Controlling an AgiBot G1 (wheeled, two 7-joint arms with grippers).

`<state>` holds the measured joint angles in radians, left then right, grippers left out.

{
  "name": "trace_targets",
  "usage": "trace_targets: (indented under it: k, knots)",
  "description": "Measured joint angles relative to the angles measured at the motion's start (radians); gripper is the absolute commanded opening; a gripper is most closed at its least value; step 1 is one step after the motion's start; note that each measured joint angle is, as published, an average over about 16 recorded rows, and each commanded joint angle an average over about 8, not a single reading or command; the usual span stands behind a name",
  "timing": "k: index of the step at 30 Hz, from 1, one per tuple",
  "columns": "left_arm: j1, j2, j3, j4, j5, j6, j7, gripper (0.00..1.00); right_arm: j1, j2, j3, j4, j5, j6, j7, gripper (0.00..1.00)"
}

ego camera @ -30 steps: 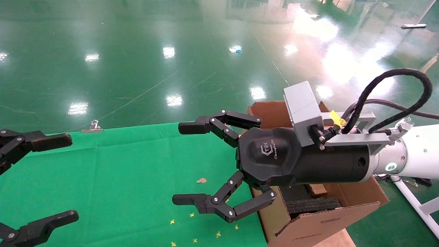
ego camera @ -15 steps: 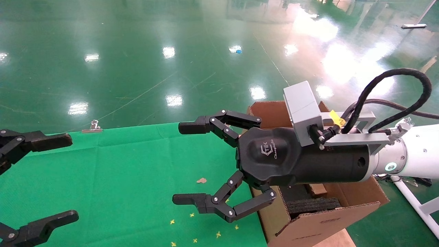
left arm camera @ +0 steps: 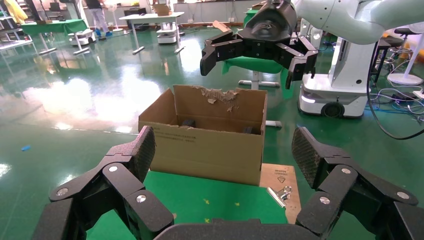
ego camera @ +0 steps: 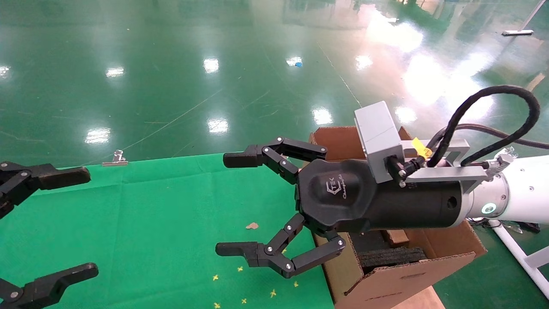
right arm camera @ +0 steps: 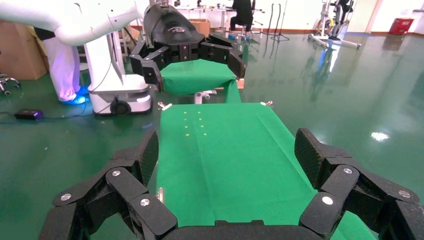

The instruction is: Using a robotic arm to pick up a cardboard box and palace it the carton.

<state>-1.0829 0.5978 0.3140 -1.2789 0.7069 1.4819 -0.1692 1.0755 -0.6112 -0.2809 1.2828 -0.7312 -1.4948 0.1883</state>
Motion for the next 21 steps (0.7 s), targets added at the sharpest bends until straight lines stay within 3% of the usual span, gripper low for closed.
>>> trace_targets:
  k: [21]
  knots:
    - [0.0, 0.0, 0.0, 0.0, 0.0, 0.0, 0.0, 1.0, 0.0, 0.0, 0.0, 0.0, 0.0, 0.0, 0.0, 1.0]
